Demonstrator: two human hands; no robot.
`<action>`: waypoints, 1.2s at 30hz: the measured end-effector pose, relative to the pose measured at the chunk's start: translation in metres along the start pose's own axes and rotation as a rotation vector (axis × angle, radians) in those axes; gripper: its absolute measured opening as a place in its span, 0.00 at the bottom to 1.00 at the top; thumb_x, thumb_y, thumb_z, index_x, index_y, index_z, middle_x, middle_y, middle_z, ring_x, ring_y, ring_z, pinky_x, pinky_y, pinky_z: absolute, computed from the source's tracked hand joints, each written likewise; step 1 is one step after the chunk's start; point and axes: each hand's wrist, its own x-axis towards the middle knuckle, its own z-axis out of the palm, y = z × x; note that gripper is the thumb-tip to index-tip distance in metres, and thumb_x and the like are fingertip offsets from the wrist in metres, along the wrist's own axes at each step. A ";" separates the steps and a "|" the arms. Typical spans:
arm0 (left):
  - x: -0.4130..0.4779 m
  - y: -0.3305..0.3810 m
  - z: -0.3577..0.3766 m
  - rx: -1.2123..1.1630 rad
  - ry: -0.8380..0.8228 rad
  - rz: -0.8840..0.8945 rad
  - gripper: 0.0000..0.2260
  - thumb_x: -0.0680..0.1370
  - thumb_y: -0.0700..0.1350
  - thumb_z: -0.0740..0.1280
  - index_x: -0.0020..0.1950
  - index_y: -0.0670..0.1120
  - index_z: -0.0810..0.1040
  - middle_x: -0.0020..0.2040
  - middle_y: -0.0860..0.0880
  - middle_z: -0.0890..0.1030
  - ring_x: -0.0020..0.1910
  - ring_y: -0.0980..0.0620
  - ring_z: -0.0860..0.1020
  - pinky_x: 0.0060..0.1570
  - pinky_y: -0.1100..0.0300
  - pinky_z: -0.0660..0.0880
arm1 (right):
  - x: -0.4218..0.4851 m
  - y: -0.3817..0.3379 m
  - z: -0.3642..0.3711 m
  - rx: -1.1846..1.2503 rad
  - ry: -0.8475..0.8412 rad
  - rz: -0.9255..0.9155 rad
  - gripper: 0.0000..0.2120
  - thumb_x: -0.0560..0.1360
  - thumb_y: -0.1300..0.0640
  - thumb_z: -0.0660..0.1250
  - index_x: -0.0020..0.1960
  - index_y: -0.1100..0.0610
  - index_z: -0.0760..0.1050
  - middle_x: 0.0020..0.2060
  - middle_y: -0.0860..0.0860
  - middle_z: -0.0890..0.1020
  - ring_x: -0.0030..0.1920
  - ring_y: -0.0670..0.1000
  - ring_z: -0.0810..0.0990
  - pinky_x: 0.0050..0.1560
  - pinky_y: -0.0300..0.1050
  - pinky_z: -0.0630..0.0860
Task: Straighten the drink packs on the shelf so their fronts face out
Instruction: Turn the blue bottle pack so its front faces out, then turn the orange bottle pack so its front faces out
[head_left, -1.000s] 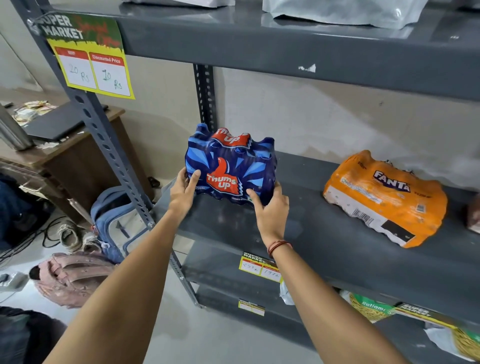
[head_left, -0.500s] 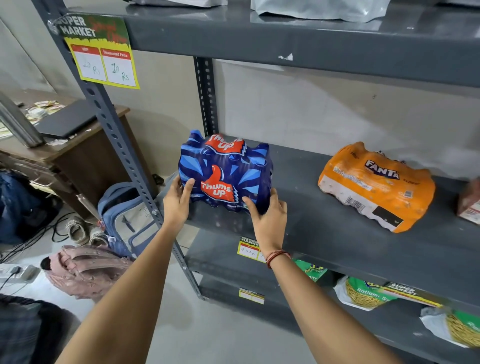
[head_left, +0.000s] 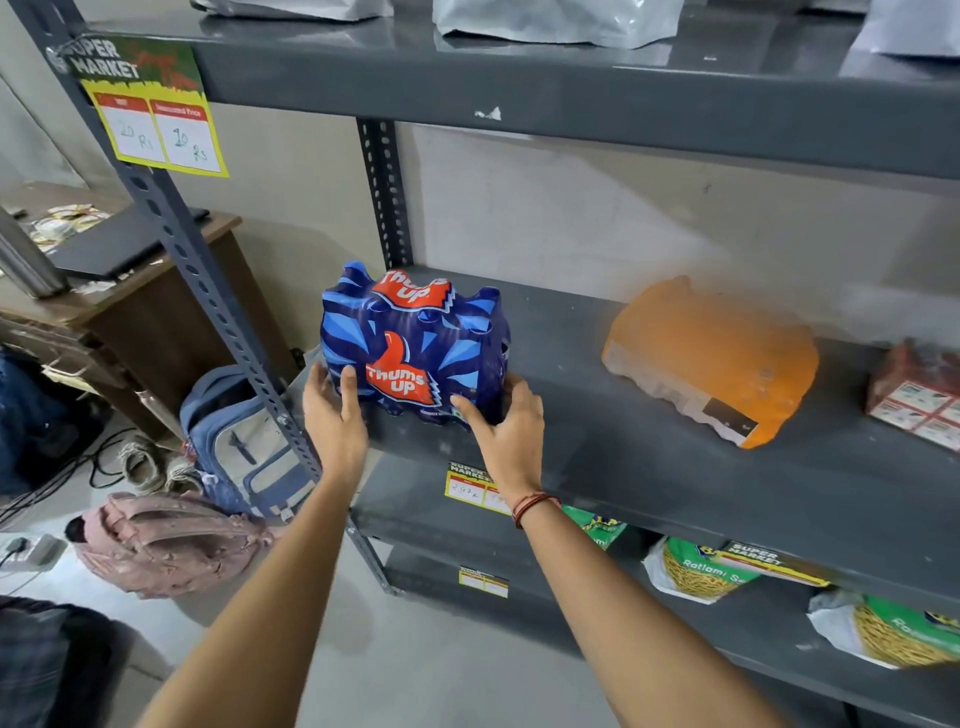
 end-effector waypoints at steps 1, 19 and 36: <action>-0.014 0.001 0.005 -0.006 0.108 0.004 0.22 0.79 0.55 0.59 0.69 0.44 0.66 0.65 0.45 0.72 0.62 0.51 0.72 0.64 0.56 0.67 | 0.000 0.000 -0.004 0.015 -0.005 -0.008 0.28 0.69 0.39 0.72 0.58 0.58 0.72 0.54 0.53 0.79 0.57 0.51 0.73 0.50 0.43 0.76; -0.113 0.096 0.234 0.294 -0.622 0.561 0.14 0.78 0.44 0.62 0.60 0.36 0.71 0.56 0.37 0.71 0.55 0.38 0.71 0.51 0.50 0.70 | 0.055 0.066 -0.224 -0.335 0.425 -0.057 0.11 0.77 0.55 0.66 0.55 0.61 0.76 0.51 0.58 0.77 0.49 0.57 0.77 0.38 0.46 0.73; -0.082 0.117 0.291 0.170 -0.710 0.031 0.23 0.75 0.58 0.65 0.61 0.43 0.76 0.56 0.41 0.80 0.55 0.41 0.78 0.56 0.50 0.76 | 0.119 0.110 -0.264 0.299 0.148 0.665 0.36 0.67 0.38 0.72 0.68 0.56 0.69 0.61 0.57 0.79 0.58 0.59 0.79 0.61 0.58 0.76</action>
